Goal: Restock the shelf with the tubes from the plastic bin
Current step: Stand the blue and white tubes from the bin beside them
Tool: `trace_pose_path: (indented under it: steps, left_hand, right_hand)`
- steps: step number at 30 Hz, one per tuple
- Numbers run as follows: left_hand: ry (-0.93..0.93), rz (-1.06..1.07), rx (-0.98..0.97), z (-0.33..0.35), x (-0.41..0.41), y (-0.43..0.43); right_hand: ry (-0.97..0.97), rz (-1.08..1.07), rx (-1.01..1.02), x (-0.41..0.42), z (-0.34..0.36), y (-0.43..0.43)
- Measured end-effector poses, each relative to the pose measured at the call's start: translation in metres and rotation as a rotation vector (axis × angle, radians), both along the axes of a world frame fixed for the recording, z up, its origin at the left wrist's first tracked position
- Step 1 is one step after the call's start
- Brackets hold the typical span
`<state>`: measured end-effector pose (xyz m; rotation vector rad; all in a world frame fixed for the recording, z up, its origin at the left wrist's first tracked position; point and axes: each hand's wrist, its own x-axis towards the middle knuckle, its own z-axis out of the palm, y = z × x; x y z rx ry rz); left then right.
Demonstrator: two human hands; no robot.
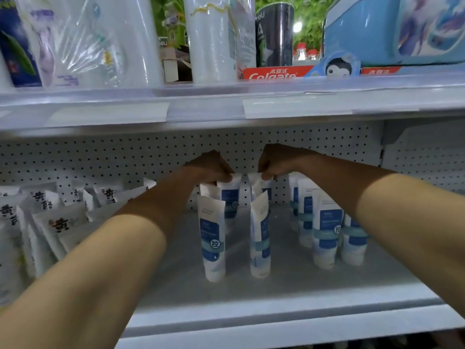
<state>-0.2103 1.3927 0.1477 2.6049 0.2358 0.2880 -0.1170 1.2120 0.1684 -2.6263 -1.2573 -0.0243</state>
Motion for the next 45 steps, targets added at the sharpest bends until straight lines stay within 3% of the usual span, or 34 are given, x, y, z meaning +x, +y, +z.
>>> trace_pose_path:
  steps: [13, 35, 41, 45]
  left_hand:
    - [0.038, -0.075, -0.122, 0.000, 0.005, -0.006]
    - [0.079, -0.110, -0.148, 0.000, 0.006, -0.004]
    - [0.083, -0.106, -0.076, 0.000, 0.004, -0.006]
    - [-0.035, -0.123, 0.022, 0.010, -0.008, 0.003]
  right_hand:
    - [-0.027, 0.055, -0.032, 0.002, 0.001, -0.009]
    - [0.031, 0.030, -0.035, -0.002, 0.001, -0.009]
    - [0.044, 0.045, -0.010, -0.007, 0.003, -0.013]
    - [-0.046, 0.104, 0.094, -0.015, 0.006, -0.022]
